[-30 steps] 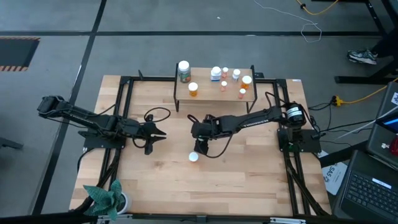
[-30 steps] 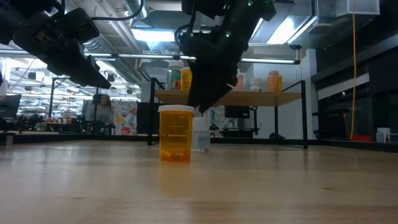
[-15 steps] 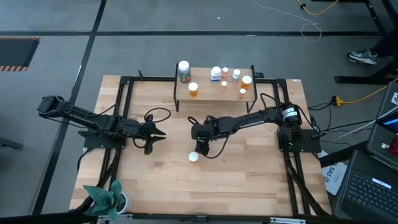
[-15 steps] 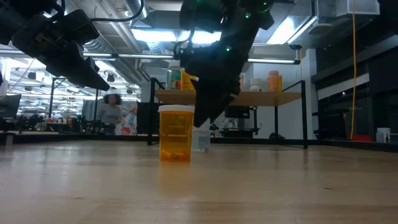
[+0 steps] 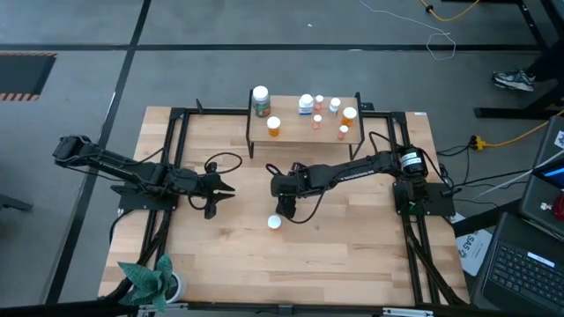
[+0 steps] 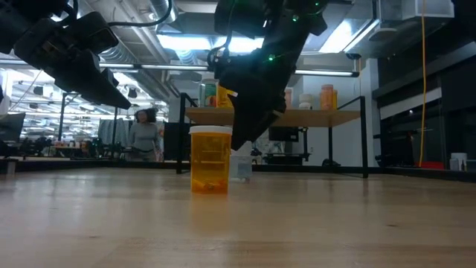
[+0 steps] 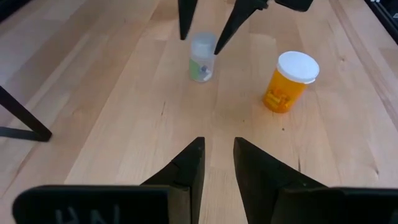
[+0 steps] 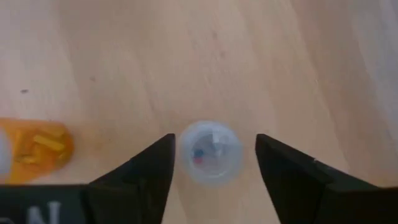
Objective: Pick and place medicine bottles onto shelf by color
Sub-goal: Put the transparent pill bottle on the shelf
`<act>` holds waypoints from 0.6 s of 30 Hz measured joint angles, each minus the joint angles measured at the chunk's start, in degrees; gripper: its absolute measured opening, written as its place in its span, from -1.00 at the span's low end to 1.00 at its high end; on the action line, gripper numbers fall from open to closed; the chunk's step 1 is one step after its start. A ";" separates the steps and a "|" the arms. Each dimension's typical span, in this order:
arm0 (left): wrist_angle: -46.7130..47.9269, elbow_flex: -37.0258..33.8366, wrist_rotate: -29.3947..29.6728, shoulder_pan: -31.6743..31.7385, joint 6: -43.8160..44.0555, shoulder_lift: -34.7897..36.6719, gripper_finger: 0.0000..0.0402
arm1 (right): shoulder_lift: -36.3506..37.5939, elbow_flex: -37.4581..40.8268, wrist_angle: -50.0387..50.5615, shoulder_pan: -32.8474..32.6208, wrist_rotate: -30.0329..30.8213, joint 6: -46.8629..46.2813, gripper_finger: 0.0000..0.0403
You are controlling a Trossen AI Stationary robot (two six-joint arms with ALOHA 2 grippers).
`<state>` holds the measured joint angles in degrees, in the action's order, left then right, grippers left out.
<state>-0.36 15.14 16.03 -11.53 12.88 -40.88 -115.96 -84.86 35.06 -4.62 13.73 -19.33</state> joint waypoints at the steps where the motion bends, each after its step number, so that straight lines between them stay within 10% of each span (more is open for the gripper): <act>1: 0.00 -0.02 0.00 0.01 0.00 0.00 -0.60 | 0.00 0.00 -0.02 0.00 -0.71 -0.05 0.08; 18: 0.11 -0.02 0.00 0.01 0.00 0.01 -0.60 | 0.50 -9.19 9.98 -0.02 0.52 -2.96 -0.32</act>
<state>-0.25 15.11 16.03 -11.52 12.88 -40.88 -115.46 -94.05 45.05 -4.64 14.25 -22.29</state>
